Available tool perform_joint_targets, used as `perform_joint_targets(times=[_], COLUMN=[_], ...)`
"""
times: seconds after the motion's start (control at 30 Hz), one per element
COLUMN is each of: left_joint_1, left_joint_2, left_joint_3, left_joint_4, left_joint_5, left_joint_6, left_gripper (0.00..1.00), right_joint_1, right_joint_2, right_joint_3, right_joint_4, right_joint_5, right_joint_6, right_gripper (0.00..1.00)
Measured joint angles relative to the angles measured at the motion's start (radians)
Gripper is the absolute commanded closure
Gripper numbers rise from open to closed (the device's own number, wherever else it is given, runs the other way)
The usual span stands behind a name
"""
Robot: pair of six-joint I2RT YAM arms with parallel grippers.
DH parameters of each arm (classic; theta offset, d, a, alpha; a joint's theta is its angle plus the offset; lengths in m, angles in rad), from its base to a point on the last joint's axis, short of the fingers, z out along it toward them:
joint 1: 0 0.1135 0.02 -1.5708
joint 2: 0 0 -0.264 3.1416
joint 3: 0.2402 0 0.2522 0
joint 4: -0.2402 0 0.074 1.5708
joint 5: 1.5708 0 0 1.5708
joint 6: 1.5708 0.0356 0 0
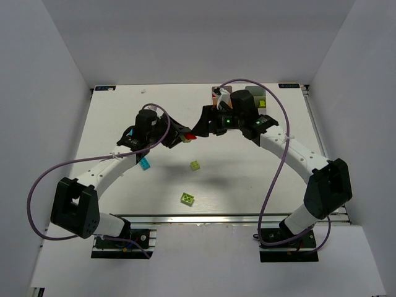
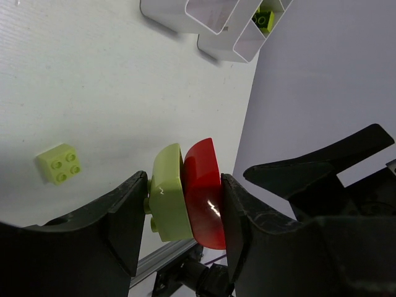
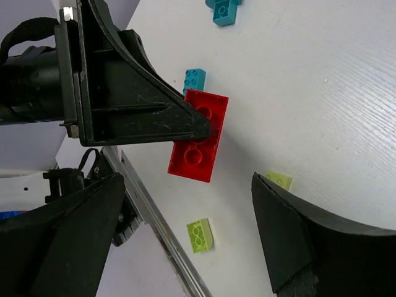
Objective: Sort the legos into containers by color
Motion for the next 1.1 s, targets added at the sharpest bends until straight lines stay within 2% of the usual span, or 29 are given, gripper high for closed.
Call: perform_joint_targets(times=[1.1], left_joint_1=[-0.020], left_joint_2=[0.033], left_joint_3=[0.000], left_joint_4=[0.056], left_joint_5=[0.011], left_joint_6=[-0.037], left_gripper=[0.75], right_joint_1=[0.039], right_joint_2=[0.081], right_joint_3=[-0.021], right_joint_4=[0.017], right_joint_5=[0.059], right_joint_6=[-0.005], right_gripper=[0.34])
